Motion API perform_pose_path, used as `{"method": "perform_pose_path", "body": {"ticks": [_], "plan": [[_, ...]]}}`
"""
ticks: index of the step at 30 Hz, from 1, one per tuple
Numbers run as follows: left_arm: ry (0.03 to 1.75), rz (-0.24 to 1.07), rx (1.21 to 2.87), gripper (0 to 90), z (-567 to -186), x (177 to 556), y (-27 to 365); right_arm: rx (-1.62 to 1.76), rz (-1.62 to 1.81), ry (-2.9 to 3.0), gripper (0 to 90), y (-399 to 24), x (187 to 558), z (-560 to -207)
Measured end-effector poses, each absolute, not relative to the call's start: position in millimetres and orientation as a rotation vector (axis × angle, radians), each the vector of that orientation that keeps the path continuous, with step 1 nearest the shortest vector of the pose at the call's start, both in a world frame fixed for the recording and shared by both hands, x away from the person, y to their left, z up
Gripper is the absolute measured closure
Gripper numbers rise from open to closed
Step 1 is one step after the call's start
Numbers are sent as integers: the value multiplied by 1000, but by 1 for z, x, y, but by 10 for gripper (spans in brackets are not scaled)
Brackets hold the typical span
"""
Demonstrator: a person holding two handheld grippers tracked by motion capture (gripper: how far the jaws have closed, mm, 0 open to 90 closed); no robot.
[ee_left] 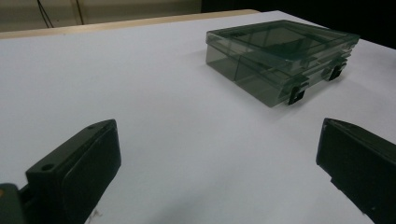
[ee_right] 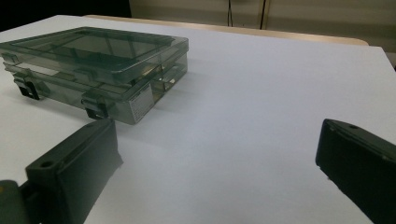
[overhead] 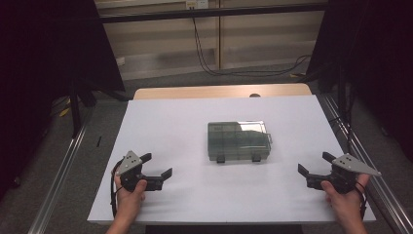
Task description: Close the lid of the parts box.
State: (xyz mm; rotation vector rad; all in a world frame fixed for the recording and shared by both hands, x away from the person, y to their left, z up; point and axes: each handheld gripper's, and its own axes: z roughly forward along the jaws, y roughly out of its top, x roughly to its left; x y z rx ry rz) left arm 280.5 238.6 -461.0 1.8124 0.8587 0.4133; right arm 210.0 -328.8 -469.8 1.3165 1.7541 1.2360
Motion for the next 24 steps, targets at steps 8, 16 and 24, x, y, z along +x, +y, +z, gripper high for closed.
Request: {"method": "perform_pose_path", "body": {"ticks": [8, 16, 24], "plan": [[883, 428, 1789, 0, -461, 276, 250, 1312, 1227, 1753, 0, -328, 209, -471], [918, 447, 1762, 0, -462, 271, 264, 1308, 1224, 1756, 0, -327, 210, -473], [935, 463, 1761, 0, -463, 267, 270, 1309, 1220, 1757, 0, -327, 210, -474]]}}
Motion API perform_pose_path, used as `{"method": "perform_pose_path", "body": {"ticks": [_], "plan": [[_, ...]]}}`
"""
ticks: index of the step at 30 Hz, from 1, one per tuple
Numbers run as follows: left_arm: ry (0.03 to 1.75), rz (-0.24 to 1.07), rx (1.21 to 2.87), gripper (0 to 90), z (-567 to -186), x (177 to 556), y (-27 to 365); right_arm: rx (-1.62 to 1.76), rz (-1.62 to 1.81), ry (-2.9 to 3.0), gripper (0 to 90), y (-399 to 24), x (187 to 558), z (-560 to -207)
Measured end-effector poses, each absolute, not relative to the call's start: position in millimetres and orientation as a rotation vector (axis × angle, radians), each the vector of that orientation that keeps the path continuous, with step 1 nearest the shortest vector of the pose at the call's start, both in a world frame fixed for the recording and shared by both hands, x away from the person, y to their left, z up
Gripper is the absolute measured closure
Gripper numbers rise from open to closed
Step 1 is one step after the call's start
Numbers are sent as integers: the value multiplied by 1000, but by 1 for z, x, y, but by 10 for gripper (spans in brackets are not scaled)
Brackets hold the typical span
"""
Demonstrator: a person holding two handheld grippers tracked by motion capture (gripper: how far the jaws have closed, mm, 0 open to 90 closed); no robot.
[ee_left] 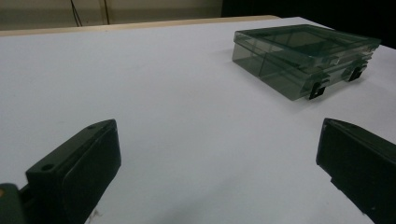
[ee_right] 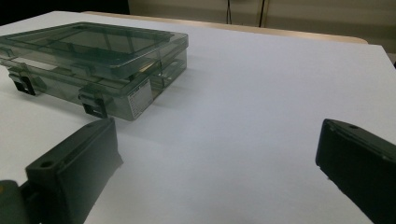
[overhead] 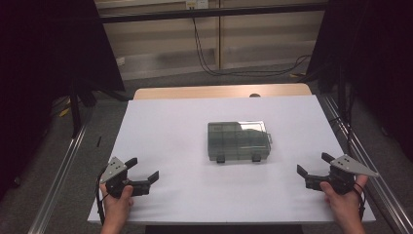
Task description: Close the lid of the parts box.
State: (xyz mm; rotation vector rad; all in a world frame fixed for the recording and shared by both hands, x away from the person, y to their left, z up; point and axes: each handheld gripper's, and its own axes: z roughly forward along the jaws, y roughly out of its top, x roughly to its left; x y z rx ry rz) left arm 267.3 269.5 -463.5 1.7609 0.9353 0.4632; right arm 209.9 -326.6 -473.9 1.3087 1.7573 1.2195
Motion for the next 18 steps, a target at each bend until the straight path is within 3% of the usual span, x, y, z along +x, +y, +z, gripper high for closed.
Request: {"method": "perform_pose_path", "body": {"ticks": [18], "plan": [[945, 460, 1775, 0, -470, 270, 265, 1298, 1208, 1773, 0, -324, 211, -475]]}}
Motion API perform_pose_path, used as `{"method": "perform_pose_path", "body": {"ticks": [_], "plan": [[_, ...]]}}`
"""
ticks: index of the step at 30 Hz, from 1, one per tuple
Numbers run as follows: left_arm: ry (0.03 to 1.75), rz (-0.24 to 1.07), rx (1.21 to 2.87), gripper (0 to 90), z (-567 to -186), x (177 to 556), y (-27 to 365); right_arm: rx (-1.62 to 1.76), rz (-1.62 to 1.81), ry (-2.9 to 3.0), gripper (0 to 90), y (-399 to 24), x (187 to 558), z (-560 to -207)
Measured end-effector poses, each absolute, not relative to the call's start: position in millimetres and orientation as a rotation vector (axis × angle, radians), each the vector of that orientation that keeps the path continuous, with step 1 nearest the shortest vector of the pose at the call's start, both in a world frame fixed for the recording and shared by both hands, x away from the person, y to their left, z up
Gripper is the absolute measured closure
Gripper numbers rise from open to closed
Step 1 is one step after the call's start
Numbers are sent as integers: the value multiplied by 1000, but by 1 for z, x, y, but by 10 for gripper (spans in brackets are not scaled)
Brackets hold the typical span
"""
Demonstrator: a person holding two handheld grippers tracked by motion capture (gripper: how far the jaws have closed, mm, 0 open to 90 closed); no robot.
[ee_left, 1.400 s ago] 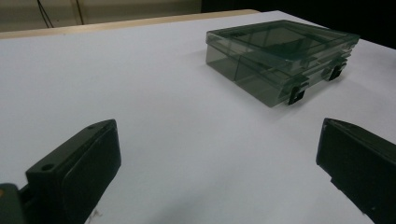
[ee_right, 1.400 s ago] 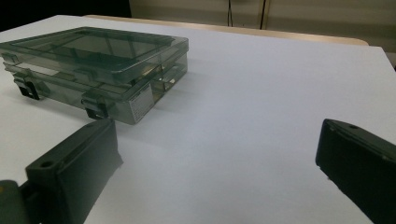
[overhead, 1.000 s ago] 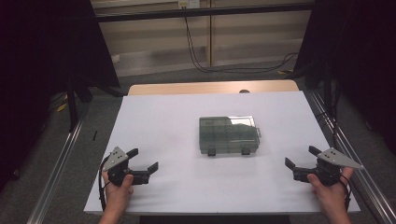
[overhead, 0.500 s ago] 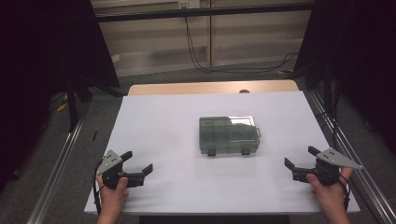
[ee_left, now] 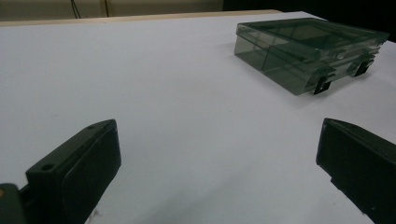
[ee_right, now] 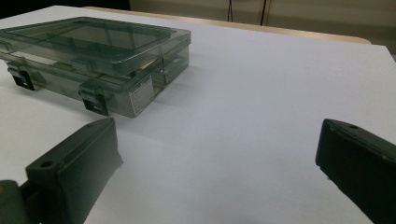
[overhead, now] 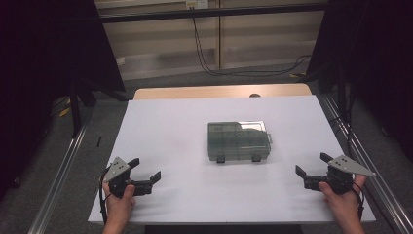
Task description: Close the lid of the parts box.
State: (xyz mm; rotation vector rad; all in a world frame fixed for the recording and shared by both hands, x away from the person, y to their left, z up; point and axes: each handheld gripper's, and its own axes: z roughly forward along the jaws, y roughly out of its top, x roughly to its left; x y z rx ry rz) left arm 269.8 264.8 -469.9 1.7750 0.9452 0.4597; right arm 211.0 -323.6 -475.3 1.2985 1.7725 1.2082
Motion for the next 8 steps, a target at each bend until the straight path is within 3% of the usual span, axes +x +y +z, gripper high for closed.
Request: {"method": "perform_pose_path", "body": {"ticks": [8], "plan": [[949, 449, 1794, 0, -471, 272, 264, 1288, 1226, 1794, 0, -324, 212, -476]]}}
